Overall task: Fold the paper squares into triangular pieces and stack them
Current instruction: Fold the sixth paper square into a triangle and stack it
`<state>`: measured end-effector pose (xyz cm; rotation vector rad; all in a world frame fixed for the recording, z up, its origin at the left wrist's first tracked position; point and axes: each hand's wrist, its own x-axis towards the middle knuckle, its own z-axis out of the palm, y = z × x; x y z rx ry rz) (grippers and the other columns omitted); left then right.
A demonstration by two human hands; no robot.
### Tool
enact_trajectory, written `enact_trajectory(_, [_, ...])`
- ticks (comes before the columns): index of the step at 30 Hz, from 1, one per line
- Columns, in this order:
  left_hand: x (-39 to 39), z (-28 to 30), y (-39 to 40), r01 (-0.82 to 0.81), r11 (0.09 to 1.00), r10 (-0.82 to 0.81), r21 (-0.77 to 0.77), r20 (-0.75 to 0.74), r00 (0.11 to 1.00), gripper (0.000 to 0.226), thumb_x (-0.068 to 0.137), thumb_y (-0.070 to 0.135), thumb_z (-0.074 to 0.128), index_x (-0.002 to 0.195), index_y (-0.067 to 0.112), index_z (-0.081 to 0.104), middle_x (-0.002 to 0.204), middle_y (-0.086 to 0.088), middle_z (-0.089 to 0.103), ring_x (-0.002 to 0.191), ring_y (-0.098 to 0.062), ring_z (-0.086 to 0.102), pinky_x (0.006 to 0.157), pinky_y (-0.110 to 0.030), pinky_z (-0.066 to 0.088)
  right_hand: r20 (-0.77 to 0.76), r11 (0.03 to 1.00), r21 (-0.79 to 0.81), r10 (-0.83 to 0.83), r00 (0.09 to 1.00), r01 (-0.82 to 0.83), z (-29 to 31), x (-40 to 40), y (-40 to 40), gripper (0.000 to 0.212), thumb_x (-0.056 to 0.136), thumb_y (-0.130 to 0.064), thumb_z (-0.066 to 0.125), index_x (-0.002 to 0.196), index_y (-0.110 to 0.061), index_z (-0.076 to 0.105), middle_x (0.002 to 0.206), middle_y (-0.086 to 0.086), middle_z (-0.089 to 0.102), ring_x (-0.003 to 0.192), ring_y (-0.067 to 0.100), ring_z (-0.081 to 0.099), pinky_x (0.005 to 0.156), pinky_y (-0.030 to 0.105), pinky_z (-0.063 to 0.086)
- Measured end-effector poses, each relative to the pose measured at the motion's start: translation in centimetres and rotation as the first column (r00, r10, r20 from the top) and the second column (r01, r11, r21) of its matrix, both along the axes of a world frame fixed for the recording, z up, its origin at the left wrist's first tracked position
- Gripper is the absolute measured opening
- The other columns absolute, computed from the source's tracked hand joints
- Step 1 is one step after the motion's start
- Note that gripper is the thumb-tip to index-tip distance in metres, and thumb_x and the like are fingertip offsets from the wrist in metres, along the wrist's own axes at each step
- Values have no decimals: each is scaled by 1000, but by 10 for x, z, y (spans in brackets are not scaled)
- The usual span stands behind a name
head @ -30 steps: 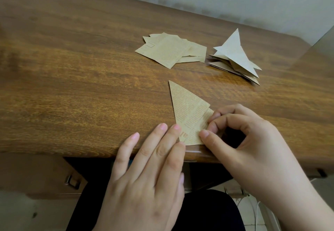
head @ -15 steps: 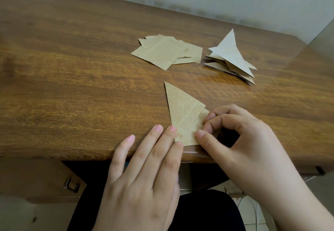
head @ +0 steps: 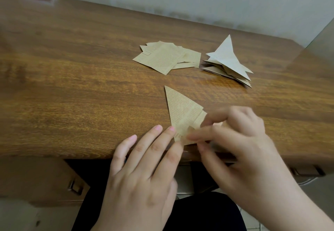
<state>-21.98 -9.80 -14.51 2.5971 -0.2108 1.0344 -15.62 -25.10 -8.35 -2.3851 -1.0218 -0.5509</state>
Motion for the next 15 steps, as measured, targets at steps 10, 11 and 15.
enact_trajectory(10, [-1,1,-1,-9,1000,9,20,-1,1000,33,84,13,42,114,18,55,130,1,59,124,-15,50,103,-41,32,286,974,-226,63,956,4,-13,-7,-13,28,87,-24,54,108,-24,72,102,-9,66,102,15,55,84,36,26])
enact_trajectory(11, [-1,1,-1,-10,1000,10,22,-2,1000,34,84,13,41,115,18,55,130,1,59,124,-16,50,103,-41,32,303,973,-229,64,951,7,-14,-6,-14,28,87,-25,54,108,-24,72,103,-9,66,103,15,54,84,36,26])
enact_trajectory(15, [-1,1,-1,-16,1000,17,22,-11,1000,34,84,12,41,115,19,54,130,1,59,125,-16,49,103,-42,33,289,979,-201,24,957,36,-12,0,-26,26,89,-27,53,104,-24,73,103,-6,66,106,17,52,87,38,25])
